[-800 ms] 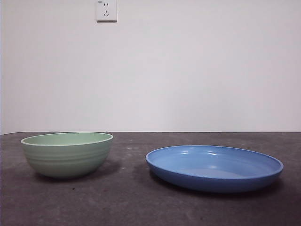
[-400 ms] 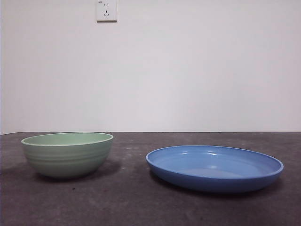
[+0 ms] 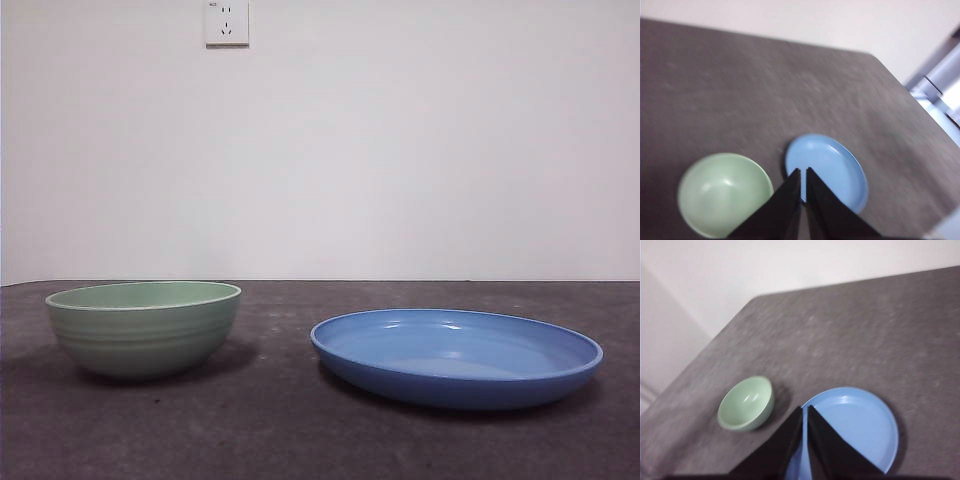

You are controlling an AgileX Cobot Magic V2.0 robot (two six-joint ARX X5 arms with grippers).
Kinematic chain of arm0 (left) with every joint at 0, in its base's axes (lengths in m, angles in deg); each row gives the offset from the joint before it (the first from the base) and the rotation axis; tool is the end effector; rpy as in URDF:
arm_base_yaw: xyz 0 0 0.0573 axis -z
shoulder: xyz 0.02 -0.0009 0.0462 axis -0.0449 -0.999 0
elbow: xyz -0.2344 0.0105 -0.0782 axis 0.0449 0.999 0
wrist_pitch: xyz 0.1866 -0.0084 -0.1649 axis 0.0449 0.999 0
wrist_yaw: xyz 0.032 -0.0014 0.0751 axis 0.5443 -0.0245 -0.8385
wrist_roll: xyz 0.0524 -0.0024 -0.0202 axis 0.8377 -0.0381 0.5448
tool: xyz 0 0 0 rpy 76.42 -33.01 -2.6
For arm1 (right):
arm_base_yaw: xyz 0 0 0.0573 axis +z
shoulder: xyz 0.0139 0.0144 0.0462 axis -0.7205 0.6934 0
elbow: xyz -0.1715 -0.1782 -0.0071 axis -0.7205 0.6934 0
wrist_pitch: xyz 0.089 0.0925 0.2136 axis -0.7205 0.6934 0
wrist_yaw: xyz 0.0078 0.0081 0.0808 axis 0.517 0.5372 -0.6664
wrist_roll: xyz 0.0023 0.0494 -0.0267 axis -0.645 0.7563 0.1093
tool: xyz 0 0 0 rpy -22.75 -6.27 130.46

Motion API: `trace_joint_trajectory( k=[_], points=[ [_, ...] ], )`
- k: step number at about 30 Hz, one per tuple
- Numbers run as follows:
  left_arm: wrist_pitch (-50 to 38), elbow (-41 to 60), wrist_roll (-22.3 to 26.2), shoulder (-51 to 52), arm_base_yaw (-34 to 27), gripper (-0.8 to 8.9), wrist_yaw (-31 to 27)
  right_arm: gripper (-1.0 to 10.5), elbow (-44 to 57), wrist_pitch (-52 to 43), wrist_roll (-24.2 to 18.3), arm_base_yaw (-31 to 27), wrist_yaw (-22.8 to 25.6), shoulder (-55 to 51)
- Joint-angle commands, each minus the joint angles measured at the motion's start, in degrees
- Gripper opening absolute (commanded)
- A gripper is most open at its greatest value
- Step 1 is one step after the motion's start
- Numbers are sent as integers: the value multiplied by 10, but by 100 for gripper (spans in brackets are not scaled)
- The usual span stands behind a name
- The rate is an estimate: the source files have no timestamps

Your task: Place the green bowl on the blue plate

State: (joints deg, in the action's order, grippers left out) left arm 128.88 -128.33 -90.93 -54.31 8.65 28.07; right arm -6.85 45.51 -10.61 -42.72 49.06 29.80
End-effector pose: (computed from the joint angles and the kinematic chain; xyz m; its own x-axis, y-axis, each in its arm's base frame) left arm 0.1142 -0.0385 0.3466 0.7114 -0.6213 -0.3284 0.4897 0.7734 -0.4024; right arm 0.0918 0.0231 0.3338 0.7581 0.5832 -0.2919 -0.4486 0.7912 0.4156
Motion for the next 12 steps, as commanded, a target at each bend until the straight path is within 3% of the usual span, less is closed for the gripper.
trace_joint_trajectory(
  k=[1, 4, 12],
  points=[
    [7, -15, 3, -16, 11, 18, 33, 10, -27, 17, -37, 16, -12, 20],
    [29, -15, 7, -30, 26, 18, 60, 10, -45, 41, -51, 36, -12, 37],
    [69, -15, 36, -47, 38, 30, 60, 10, -53, 63, -63, 56, -11, 47]
  ],
)
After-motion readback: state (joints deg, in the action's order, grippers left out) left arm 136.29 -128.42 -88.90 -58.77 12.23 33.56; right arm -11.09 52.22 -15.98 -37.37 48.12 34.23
